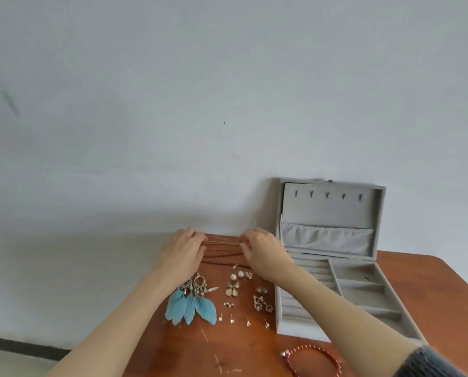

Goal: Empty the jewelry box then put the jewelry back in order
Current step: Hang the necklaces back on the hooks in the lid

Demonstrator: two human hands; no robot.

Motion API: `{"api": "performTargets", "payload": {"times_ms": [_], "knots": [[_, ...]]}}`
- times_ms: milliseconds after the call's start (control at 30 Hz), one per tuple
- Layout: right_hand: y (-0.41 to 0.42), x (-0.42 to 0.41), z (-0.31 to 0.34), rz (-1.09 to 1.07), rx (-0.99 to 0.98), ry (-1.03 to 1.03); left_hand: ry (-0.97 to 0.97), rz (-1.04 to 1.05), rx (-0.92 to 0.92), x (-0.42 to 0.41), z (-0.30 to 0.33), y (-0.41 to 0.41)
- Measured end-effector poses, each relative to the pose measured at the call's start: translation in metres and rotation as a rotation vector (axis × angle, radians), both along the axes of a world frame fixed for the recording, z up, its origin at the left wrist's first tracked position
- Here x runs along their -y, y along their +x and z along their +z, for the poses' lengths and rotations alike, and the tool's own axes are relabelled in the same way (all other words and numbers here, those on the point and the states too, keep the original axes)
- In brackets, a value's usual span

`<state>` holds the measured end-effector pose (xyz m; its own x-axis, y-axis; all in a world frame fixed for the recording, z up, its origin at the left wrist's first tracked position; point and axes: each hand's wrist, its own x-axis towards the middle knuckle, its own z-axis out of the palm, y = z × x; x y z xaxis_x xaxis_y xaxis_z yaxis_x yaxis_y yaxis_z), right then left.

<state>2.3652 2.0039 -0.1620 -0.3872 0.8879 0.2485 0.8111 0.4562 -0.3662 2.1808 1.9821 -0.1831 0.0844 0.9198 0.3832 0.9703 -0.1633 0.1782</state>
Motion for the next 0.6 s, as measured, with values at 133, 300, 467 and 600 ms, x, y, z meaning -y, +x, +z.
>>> {"api": "performTargets", "payload": {"times_ms": [133, 300, 467, 600], "knots": [[-0.014, -0.041, -0.01, 0.0, 0.032, -0.026, -0.007, 0.093, -0.024, -0.05, -0.011, -0.018], [-0.019, -0.067, -0.025, 0.008, 0.061, -0.046, -0.097, 0.215, 0.138, -0.084, -0.025, -0.034], [-0.02, -0.072, -0.041, 0.067, 0.159, -0.037, -0.121, 0.235, 0.294, -0.098, -0.034, -0.031], [-0.019, -0.073, -0.046, 0.104, 0.196, -0.026, -0.15, 0.213, 0.148, -0.102, -0.033, -0.025]]}}
